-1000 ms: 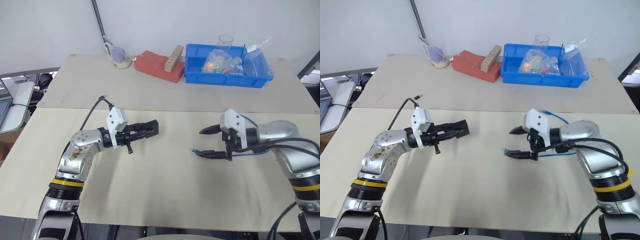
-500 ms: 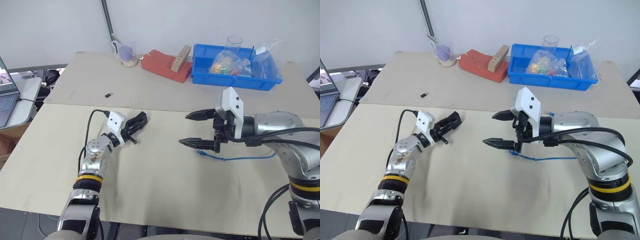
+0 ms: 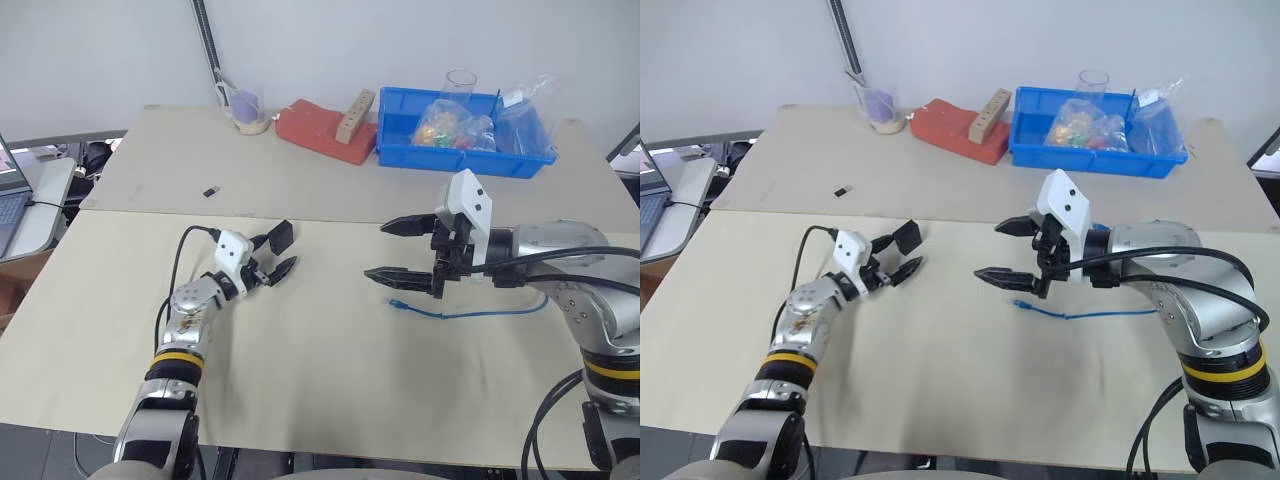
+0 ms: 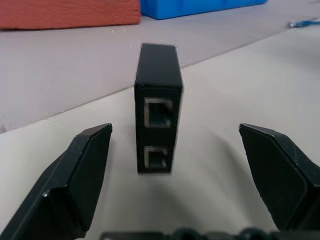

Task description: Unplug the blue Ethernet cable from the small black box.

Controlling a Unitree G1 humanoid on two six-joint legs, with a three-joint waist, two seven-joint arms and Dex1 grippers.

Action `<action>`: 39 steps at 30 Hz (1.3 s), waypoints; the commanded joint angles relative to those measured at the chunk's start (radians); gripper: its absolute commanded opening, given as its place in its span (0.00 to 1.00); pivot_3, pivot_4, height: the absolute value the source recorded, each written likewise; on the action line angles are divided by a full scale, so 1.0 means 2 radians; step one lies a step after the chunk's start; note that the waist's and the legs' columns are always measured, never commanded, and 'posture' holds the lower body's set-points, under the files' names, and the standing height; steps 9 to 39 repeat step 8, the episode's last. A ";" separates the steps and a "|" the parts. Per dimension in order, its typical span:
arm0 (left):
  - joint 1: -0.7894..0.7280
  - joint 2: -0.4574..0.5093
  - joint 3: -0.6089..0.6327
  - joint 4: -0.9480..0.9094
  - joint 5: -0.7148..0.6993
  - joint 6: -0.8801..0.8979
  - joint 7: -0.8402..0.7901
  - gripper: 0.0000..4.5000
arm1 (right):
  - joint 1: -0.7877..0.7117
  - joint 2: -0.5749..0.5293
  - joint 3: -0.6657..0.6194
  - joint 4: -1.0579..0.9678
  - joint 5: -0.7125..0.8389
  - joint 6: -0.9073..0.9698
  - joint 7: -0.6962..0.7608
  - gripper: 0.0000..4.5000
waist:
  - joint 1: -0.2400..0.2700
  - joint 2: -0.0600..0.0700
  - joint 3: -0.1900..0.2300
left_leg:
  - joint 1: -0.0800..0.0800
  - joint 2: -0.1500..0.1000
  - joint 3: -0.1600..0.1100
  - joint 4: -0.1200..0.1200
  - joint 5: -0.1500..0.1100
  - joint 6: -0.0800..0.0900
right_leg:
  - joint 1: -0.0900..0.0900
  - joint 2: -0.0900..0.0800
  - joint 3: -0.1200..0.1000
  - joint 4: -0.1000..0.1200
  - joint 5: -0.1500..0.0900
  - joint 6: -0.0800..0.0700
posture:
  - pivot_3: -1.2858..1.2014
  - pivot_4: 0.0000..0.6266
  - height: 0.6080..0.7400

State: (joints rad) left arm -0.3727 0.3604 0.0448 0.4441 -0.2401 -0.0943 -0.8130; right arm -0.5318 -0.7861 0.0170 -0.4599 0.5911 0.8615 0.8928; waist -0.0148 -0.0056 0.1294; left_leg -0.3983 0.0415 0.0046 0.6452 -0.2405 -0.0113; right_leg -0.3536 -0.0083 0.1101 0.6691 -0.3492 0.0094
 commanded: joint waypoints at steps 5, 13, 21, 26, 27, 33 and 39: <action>0.149 0.155 0.035 -0.364 -0.097 0.230 -0.038 0.99 | 0.074 -0.056 -0.076 -0.030 0.008 -0.039 0.032 1.00 | 0.000 0.000 0.000 | 0.000 0.002 -0.001 0.000 0.000 0.000 | 0.000 0.000 -0.002 0.001 0.000 0.000 | 0.52 0.24 1.00; 0.171 0.220 0.068 -0.440 -0.128 0.270 -0.059 0.99 | 0.112 -0.082 -0.096 -0.026 0.007 -0.067 0.064 1.00 | 0.001 0.000 0.000 | 0.001 0.002 -0.002 0.000 0.000 0.000 | 0.002 0.000 -0.003 -0.001 0.000 -0.001 | 0.52 0.24 1.00; 0.171 0.220 0.068 -0.440 -0.128 0.270 -0.059 0.99 | 0.112 -0.082 -0.096 -0.026 0.007 -0.067 0.064 1.00 | 0.001 0.000 0.000 | 0.001 0.002 -0.002 0.000 0.000 0.000 | 0.002 0.000 -0.003 -0.001 0.000 -0.001 | 0.52 0.24 1.00; 0.171 0.220 0.068 -0.440 -0.128 0.270 -0.059 0.99 | 0.112 -0.082 -0.096 -0.026 0.007 -0.067 0.064 1.00 | 0.001 0.000 0.000 | 0.001 0.002 -0.002 0.000 0.000 0.000 | 0.002 0.000 -0.003 -0.001 0.000 -0.001 | 0.52 0.24 1.00; 0.171 0.220 0.068 -0.440 -0.128 0.270 -0.059 0.99 | 0.112 -0.082 -0.096 -0.026 0.007 -0.067 0.064 1.00 | 0.001 0.000 0.000 | 0.001 0.002 -0.002 0.000 0.000 0.000 | 0.002 0.000 -0.003 -0.001 0.000 -0.001 | 0.52 0.24 1.00; 0.171 0.220 0.068 -0.440 -0.128 0.270 -0.059 0.99 | 0.112 -0.082 -0.096 -0.026 0.007 -0.067 0.064 1.00 | 0.001 0.000 0.000 | 0.001 0.002 -0.002 0.000 0.000 0.000 | 0.002 0.000 -0.003 -0.001 0.000 -0.001 | 0.52 0.24 1.00; 0.171 0.220 0.068 -0.440 -0.128 0.270 -0.059 0.99 | 0.112 -0.082 -0.096 -0.026 0.007 -0.067 0.064 1.00 | 0.001 0.000 0.000 | 0.001 0.002 -0.002 0.000 0.000 0.000 | 0.002 0.000 -0.003 -0.001 0.000 -0.001 | 0.52 0.24 1.00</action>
